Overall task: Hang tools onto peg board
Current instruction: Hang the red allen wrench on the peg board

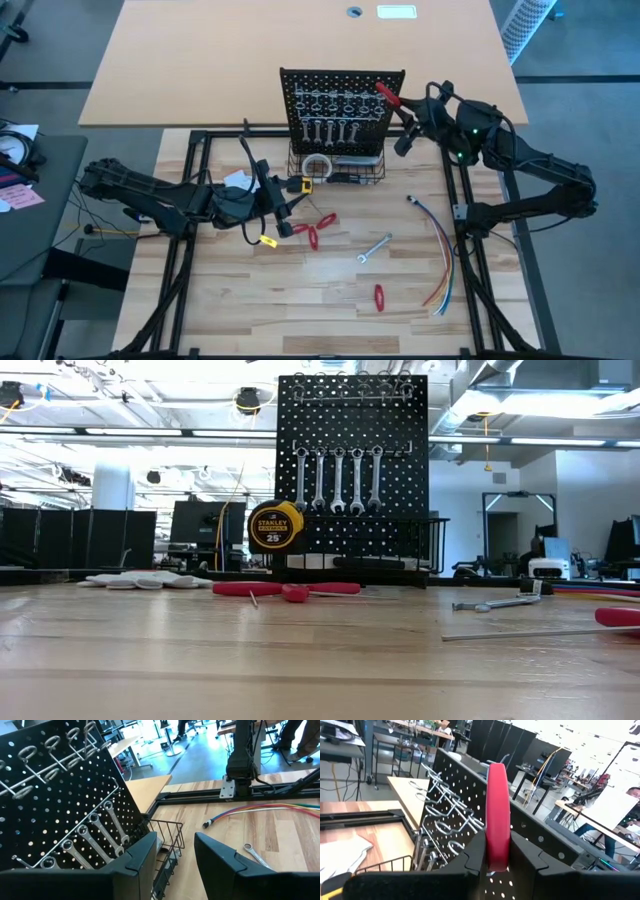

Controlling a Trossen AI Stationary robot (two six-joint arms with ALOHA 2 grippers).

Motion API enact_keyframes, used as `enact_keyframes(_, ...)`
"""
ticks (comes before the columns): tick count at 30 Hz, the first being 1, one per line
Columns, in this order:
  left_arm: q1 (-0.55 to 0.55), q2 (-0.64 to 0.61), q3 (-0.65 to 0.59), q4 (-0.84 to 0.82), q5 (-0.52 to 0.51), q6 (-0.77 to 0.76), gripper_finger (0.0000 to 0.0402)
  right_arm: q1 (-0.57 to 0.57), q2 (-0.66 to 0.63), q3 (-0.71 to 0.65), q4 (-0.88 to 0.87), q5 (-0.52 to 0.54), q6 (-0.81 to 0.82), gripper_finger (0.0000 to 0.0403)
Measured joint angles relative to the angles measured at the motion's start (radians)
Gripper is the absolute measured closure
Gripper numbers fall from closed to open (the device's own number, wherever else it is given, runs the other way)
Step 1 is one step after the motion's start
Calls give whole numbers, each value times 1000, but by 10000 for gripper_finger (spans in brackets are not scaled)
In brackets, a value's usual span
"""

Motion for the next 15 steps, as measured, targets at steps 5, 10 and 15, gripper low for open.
enact_keyframes(5, 0, 0, 0, 0, 0, 0, 272, 0, 0, 0, -14, -12, 1, 336)
enact_keyframes(10, 0, 0, 0, 0, 0, 0, 272, 22, 4, 0, -21, -14, 0, 336)
enact_keyframes(15, 0, 0, 0, 0, 0, 0, 272, 40, 3, 0, 10, -16, -3, 337)
